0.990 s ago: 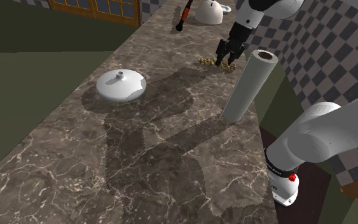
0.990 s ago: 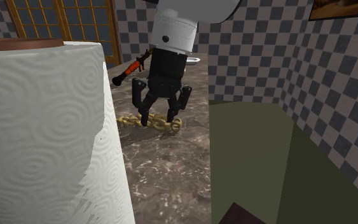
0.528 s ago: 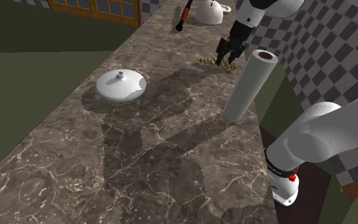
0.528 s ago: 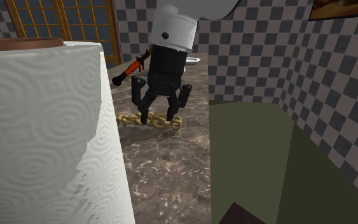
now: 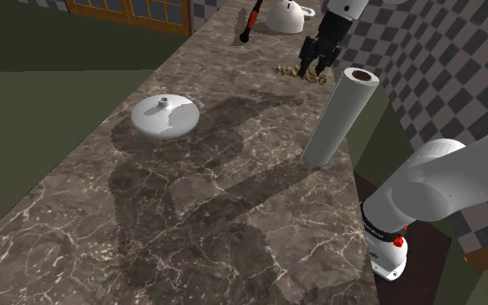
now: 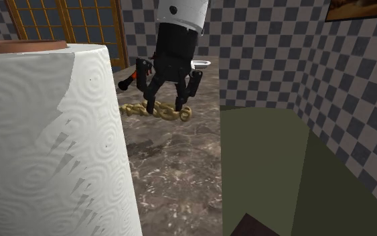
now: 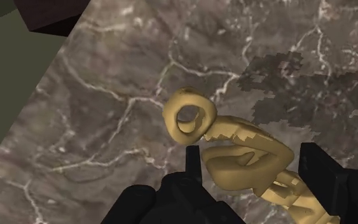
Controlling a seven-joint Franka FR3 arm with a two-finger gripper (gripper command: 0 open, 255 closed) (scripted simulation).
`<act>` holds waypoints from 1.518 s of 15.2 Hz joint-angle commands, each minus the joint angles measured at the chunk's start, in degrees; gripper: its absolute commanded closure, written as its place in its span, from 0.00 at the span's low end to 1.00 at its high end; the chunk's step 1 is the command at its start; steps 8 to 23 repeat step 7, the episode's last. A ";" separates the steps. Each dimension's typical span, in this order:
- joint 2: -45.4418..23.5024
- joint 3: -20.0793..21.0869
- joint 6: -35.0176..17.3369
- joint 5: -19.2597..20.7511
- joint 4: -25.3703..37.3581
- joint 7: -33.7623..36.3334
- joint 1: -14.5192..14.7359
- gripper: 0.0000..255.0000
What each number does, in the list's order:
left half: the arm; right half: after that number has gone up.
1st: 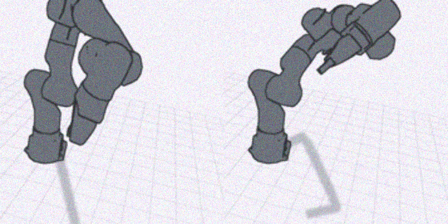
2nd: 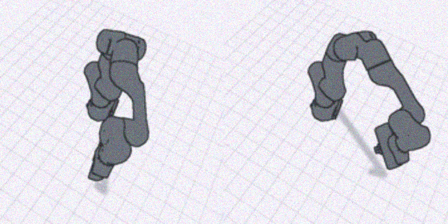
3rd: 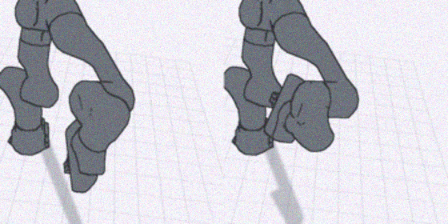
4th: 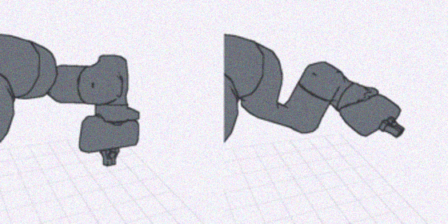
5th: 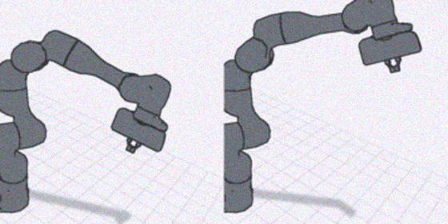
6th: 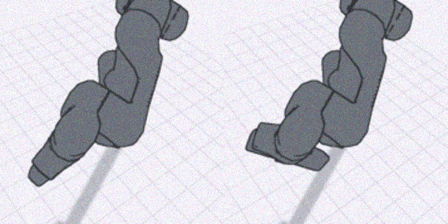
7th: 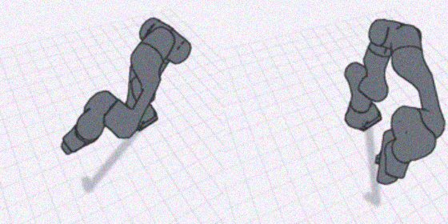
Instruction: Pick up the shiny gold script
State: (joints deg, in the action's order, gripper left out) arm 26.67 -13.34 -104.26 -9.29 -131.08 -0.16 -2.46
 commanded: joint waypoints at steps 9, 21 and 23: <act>0.14 0.20 4.65 0.10 4.62 1.07 0.12 1.00; 0.14 0.20 4.65 0.10 4.62 1.07 0.12 1.00; 0.14 0.20 4.65 0.10 4.62 1.07 0.12 1.00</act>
